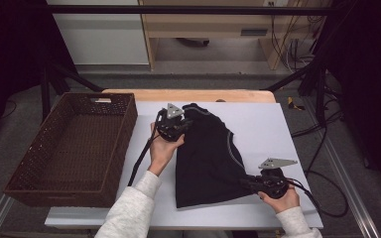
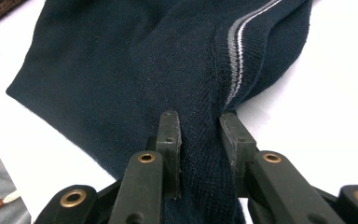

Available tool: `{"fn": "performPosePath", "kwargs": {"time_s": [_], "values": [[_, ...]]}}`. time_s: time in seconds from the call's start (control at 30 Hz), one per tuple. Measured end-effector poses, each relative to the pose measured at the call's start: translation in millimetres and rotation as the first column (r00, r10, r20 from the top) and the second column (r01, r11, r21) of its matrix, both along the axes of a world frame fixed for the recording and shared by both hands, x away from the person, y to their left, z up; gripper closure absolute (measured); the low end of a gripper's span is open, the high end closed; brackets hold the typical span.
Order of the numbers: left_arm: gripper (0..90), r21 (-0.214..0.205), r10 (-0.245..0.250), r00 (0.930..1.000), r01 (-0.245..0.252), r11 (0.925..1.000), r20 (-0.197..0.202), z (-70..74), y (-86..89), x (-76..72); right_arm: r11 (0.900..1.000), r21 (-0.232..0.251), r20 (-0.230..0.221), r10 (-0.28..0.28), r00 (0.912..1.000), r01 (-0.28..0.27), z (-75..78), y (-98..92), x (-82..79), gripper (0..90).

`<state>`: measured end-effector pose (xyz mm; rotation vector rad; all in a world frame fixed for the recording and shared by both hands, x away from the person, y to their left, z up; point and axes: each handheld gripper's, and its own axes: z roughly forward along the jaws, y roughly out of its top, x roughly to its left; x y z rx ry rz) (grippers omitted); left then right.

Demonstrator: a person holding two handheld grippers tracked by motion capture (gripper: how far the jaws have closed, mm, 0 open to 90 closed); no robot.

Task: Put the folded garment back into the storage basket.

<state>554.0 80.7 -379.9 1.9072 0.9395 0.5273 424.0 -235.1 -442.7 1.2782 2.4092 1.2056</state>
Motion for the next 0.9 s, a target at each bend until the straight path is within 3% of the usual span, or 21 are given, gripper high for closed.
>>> {"fn": "performPosePath", "kwargs": {"time_s": [0.6, 0.9], "values": [[83.2, -0.009, -0.019, 0.9985, 0.019, 0.9998, 0.052, 29.3, 7.5, -17.8, 0.9998, 0.014, 0.051, 0.014, 0.9986, -0.014, 16.8, 1.0, -4.5, 72.9], [83.2, -0.022, -0.005, 0.9978, 0.006, 0.9997, 0.066, 41.7, 18.0, -22.5, 0.9993, 0.024, 0.075, 0.027, 0.9968, -0.029, 26.7, 5.9, -6.2, 72.9]]}}
